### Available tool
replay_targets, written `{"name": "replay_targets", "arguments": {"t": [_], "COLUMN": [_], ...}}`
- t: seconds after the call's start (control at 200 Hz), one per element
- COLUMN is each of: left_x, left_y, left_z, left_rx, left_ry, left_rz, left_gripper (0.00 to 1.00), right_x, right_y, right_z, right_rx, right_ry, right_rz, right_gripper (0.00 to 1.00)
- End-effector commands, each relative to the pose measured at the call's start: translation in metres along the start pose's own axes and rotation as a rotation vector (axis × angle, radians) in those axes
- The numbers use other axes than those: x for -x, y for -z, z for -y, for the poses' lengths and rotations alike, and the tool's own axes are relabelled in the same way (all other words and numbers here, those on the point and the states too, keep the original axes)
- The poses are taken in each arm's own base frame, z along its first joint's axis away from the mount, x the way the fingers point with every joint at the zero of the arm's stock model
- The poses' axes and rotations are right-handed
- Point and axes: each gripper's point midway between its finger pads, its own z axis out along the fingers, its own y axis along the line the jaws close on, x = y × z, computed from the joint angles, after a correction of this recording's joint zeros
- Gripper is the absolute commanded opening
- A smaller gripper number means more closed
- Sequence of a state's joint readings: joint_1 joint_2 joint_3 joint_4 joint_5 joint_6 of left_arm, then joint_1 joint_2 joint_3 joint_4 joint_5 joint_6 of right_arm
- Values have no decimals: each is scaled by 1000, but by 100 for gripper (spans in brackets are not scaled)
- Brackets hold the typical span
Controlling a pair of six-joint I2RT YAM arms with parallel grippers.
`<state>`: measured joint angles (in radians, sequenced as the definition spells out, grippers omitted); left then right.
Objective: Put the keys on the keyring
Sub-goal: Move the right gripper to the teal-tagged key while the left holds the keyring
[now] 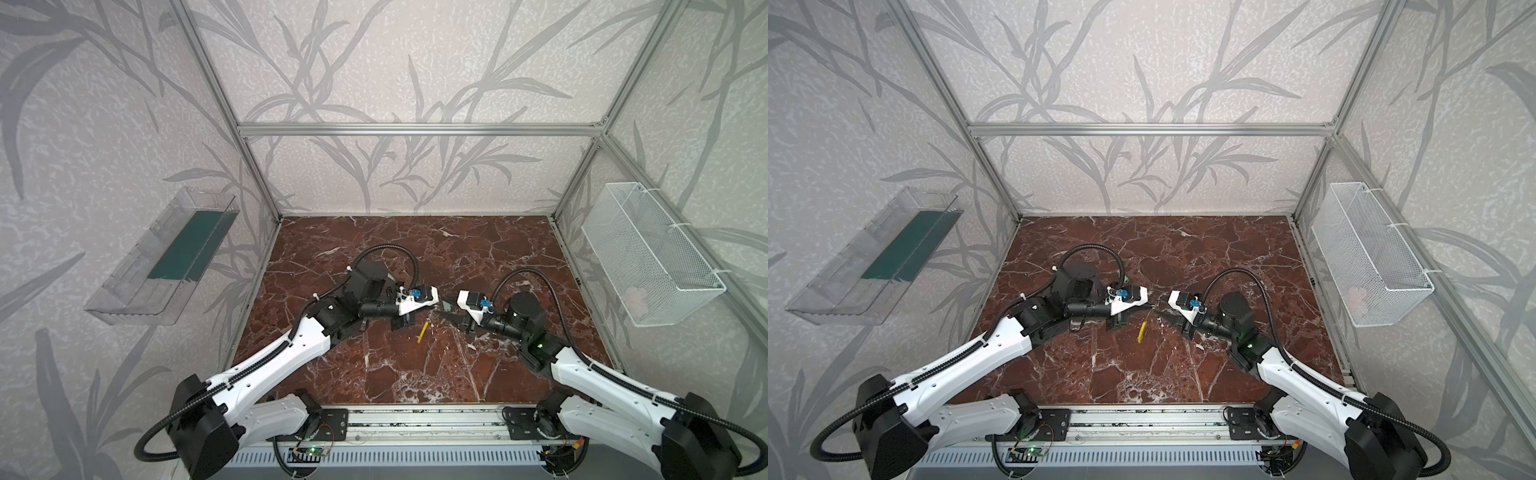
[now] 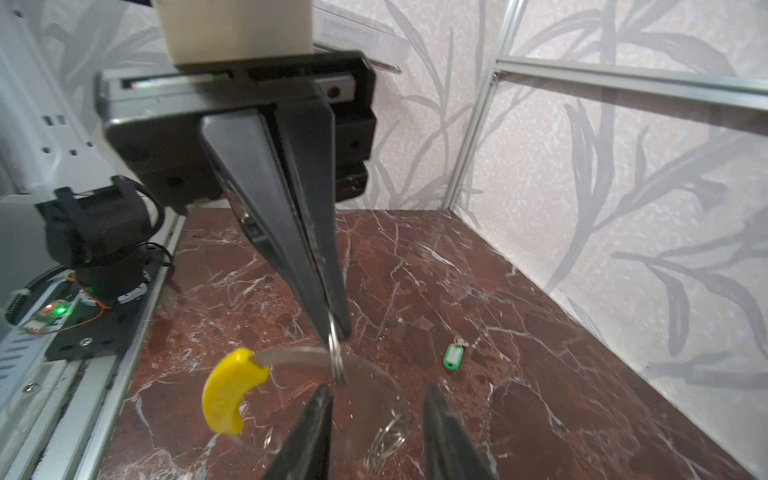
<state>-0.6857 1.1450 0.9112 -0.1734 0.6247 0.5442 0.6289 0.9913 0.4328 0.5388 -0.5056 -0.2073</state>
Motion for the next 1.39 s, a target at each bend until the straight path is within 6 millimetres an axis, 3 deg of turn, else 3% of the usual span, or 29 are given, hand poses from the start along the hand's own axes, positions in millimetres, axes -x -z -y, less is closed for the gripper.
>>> {"name": "replay_targets", "arguments": {"t": [0.0, 0.265, 0.495, 0.625, 0.695, 0.83, 0.92, 1.075, 1.22, 1.389], "left_x": [-14, -33, -45, -48, -50, -52, -54, -54, -53, -54], "left_y": [12, 25, 23, 27, 31, 37, 38, 38, 39, 40], "left_z": [-17, -41, -47, -48, -49, -50, -49, -49, -49, -49], "left_rx": [83, 196, 210, 217, 225, 235, 228, 216, 215, 211], "left_ry": [38, 51, 55, 46, 40, 38, 33, 37, 39, 44], "left_rz": [-24, -52, -59, -73, -84, -91, -92, -86, -83, -86], "left_gripper": [0, 0, 0, 0, 0, 0, 0, 0, 0, 0], "right_x": [-35, -120, -152, -149, -142, -142, -143, -165, -185, -195], "right_y": [3, 19, 8, -12, -21, -19, -13, -9, -13, -21], "right_z": [19, 57, 68, 71, 69, 64, 60, 63, 59, 56], "right_rx": [-128, -460, -462, -351, -250, -9, 157, 312, 467, 543], "right_ry": [-134, -437, -406, -391, -289, -5, 45, 213, 198, 181], "right_rz": [-109, -424, -680, -705, -740, -838, -801, -772, -835, -827], "right_gripper": [40, 35, 31, 28, 25, 20, 20, 21, 21, 21]}}
